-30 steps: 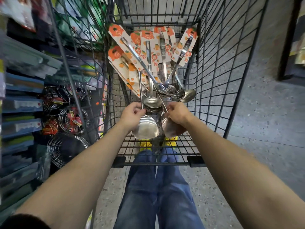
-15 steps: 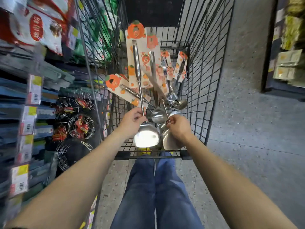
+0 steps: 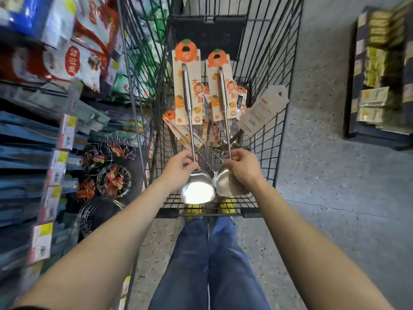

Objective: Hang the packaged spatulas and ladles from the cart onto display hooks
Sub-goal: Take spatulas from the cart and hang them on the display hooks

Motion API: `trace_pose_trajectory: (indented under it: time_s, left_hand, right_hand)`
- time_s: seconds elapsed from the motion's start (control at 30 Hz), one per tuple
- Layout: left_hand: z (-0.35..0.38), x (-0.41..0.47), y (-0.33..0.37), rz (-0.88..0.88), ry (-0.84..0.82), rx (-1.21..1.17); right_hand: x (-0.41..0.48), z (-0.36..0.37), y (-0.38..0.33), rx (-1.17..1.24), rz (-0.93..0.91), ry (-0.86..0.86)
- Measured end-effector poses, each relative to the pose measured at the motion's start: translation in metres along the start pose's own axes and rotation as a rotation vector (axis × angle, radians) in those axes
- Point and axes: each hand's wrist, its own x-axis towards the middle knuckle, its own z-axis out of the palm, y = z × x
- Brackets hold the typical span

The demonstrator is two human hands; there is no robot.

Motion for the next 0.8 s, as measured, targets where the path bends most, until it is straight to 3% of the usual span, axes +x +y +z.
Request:
trace_pose_trajectory:
  time_s: [0.33,0.8]
  left_hand:
    - [-0.029,-0.027,0.027,0.064,0.018,-0.009]
    - [-0.095,-0.133,0.124,0.319,0.3,-0.035]
  right_hand:
    - [-0.033,-0.015,-0.046,0.181,-0.084,-0.025]
    - [-0.126,-0.086,-0.148,0.165,-0.48,0.011]
